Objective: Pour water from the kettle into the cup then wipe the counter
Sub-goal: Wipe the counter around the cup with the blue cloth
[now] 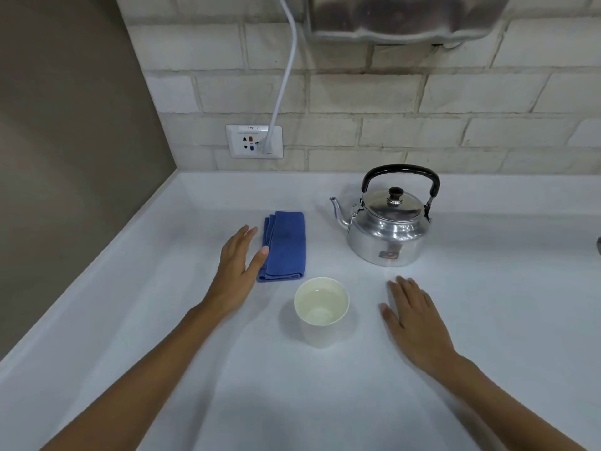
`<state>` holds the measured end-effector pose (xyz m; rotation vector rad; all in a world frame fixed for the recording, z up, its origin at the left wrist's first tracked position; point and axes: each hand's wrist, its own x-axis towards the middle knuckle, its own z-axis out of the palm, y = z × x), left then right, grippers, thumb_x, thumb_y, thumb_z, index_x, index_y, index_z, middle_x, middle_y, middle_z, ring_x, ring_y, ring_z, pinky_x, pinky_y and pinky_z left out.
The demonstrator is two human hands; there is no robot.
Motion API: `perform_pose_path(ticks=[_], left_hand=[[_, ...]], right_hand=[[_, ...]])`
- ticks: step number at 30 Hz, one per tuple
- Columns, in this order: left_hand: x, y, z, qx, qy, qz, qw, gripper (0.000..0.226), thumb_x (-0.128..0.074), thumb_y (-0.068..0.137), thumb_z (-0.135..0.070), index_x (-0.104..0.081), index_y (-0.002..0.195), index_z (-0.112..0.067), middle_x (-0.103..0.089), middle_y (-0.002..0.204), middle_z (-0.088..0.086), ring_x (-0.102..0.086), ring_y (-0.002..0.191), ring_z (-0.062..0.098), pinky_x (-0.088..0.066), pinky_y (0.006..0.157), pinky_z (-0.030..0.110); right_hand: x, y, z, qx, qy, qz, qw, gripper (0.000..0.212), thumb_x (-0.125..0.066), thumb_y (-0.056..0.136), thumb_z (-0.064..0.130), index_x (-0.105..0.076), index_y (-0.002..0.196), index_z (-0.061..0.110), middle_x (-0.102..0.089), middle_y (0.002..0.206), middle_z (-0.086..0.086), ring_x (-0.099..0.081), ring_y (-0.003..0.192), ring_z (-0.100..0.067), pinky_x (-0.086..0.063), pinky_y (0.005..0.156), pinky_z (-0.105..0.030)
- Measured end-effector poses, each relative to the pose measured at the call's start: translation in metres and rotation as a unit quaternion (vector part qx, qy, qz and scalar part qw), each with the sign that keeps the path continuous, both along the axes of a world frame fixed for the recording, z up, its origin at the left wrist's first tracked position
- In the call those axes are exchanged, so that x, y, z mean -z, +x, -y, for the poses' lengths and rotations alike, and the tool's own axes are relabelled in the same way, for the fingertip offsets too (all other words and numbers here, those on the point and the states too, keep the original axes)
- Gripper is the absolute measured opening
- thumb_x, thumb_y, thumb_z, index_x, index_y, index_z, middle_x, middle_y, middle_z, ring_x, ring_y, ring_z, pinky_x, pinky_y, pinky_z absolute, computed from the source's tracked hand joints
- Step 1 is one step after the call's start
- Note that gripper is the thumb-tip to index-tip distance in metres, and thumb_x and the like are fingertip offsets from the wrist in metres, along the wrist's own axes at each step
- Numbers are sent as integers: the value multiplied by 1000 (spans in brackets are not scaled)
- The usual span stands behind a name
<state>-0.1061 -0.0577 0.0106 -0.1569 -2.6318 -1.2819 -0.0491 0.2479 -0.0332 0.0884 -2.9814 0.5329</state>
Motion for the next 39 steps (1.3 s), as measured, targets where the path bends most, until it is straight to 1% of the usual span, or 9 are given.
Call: perform_pose_path(ticks=[5,8,11,14,20,23,27,34,39], left_hand=[[21,-71,-29,28,-249,32,968,60,-31,96,-41,-11,146,-15,0,157,11,-1,144,26,-5,116,38],[36,-97,-44,24,-311,89,946,60,-24,97,-43,-5,146,-14,4,157,13,3,143,30,-5,116,42],[45,-115,-57,5,-322,102,941,58,-21,97,-43,-6,146,-15,0,157,13,3,143,33,-5,115,44],[45,-122,-70,14,-324,100,941,58,-20,97,-42,-6,146,-15,-1,157,12,4,143,32,-2,116,43],[45,-74,-81,172,-384,-8,907,54,-25,98,-37,-9,146,-17,-7,157,8,1,144,24,-1,118,34],[50,-32,-40,241,-377,-44,893,60,-31,96,-42,-2,144,-22,7,152,-5,9,142,16,2,117,26],[41,-11,9,190,-321,-7,928,58,-21,93,-49,-7,145,-25,4,149,-15,6,142,7,6,107,10],[36,-33,-36,19,-328,79,941,55,-25,99,-32,-9,146,-8,-6,156,12,-1,144,26,-4,117,36],[47,50,-28,67,-297,41,952,54,-23,98,-37,-7,146,-19,-3,157,-1,6,143,15,-2,117,28]], right_hand=[[9,0,4,8,70,22,997,57,-17,97,40,1,145,16,-1,158,-2,4,144,-16,1,118,-33],[10,1,5,8,97,19,995,61,-1,93,46,5,145,15,8,155,2,6,144,-15,3,118,-33],[12,0,7,8,104,14,994,70,13,82,48,10,143,14,14,149,6,8,143,-15,5,117,-32],[12,-1,7,13,101,12,995,61,-3,92,44,8,144,13,8,154,1,7,144,-15,5,117,-33],[10,0,5,3,80,10,997,57,-16,97,39,6,144,15,2,157,-1,7,143,-13,4,117,-32],[11,1,3,-1,83,14,996,58,-14,97,40,6,144,16,3,157,0,8,143,-13,5,117,-31],[11,-1,6,7,89,8,996,58,-16,96,40,1,145,14,-2,157,-3,4,144,-16,1,118,-34],[8,-2,6,3,88,7,996,58,-20,97,39,-8,145,12,-9,157,-7,-3,144,-20,-6,119,-38],[8,-1,4,-1,83,11,996,57,-21,97,39,-8,146,11,-8,157,-7,-3,144,-20,-6,119,-39]])
